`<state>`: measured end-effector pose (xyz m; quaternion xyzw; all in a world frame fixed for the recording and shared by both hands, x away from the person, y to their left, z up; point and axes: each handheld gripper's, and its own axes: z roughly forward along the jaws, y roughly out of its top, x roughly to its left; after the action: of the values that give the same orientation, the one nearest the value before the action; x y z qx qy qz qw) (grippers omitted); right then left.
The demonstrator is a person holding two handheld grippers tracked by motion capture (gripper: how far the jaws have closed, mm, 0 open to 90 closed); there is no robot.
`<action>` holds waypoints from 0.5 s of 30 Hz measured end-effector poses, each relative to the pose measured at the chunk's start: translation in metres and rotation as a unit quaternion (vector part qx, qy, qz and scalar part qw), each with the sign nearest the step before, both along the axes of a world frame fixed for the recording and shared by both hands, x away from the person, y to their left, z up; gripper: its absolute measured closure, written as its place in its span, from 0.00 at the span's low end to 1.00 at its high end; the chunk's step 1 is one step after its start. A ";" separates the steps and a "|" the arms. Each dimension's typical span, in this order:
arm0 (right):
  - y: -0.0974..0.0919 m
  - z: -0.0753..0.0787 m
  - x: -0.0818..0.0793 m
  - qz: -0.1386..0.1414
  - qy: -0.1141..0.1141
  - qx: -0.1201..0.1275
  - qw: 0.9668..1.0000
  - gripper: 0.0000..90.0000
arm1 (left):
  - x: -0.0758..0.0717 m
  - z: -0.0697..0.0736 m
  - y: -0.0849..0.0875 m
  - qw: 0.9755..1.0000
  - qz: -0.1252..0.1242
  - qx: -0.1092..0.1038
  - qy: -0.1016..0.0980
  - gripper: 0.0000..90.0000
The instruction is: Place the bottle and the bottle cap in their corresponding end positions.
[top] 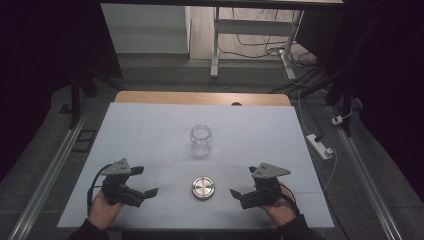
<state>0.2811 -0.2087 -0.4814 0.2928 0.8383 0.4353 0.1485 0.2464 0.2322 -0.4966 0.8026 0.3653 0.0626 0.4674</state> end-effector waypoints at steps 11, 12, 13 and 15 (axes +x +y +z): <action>-0.031 -0.001 -0.007 -0.044 -0.001 0.001 0.999 0.00 | -0.022 -0.007 0.029 0.999 0.035 -0.005 0.009 0.00; -0.034 -0.001 -0.008 -0.048 -0.001 0.001 0.999 0.00 | -0.024 -0.008 0.031 0.999 0.038 -0.006 0.011 0.00; -0.036 -0.001 -0.009 -0.053 -0.001 0.002 0.999 0.00 | -0.027 -0.008 0.034 0.999 0.043 -0.005 0.011 0.00; -0.042 -0.001 -0.010 -0.061 0.000 0.001 0.998 0.00 | -0.031 -0.010 0.039 0.999 0.049 -0.003 0.012 0.00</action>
<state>0.2709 -0.2509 -0.4820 0.3432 0.8183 0.4267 0.1746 0.2152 0.2708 -0.5065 0.7831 0.4100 0.0750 0.4615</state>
